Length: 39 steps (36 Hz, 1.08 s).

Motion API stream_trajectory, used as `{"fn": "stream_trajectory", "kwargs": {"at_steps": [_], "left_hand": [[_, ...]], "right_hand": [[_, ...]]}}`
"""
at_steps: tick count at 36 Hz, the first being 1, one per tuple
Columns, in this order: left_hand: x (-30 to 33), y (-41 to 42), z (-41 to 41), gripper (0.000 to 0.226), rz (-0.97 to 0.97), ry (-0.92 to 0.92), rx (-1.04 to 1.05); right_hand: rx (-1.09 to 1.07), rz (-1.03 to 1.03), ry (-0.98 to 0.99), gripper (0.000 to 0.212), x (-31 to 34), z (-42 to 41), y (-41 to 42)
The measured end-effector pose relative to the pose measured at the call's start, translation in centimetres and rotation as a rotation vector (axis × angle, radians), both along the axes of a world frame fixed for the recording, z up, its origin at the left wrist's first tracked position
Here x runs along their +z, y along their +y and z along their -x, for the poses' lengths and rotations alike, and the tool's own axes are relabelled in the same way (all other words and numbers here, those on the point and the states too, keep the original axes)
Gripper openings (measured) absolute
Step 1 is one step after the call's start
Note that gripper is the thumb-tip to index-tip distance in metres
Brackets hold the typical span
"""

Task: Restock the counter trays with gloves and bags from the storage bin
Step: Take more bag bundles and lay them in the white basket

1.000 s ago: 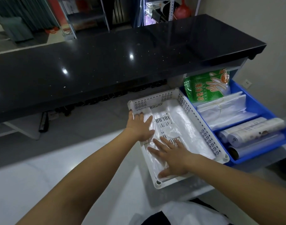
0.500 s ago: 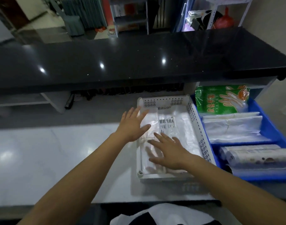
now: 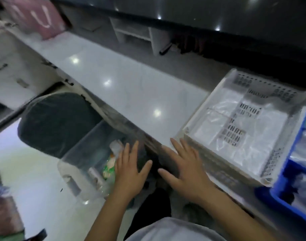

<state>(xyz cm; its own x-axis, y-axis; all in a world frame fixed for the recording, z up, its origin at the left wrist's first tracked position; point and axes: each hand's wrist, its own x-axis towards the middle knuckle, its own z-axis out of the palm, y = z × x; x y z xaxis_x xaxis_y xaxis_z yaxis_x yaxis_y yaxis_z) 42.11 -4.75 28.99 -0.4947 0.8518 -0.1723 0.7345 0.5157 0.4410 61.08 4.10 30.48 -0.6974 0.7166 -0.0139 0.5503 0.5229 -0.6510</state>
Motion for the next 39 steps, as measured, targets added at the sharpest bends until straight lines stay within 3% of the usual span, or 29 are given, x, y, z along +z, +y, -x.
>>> {"fn": "stream_trajectory", "kwargs": {"at_steps": [7, 11, 29, 39], "left_hand": [[-3.0, -11.1, -0.9, 0.082, 0.243, -0.002, 0.181], [-3.5, -14.2, -0.4, 0.082, 0.26, -0.026, 0.209], [-3.8, -28.2, 10.6, 0.083, 0.162, -0.185, 0.215], [-5.8, -27.4, 14.9, 0.085, 0.215, -0.329, 0.128]], "right_hand": [[0.3, 0.082, -0.353, 0.085, -5.2, 2.4, -5.8], [0.374, 0.063, -0.411, 0.086, -5.4, 4.0, -7.6], [0.142, 0.106, -0.463, 0.076, -4.1, 14.6, -17.2], [0.034, 0.161, -0.54, 0.081, -5.7, 14.8, -18.4]]}}
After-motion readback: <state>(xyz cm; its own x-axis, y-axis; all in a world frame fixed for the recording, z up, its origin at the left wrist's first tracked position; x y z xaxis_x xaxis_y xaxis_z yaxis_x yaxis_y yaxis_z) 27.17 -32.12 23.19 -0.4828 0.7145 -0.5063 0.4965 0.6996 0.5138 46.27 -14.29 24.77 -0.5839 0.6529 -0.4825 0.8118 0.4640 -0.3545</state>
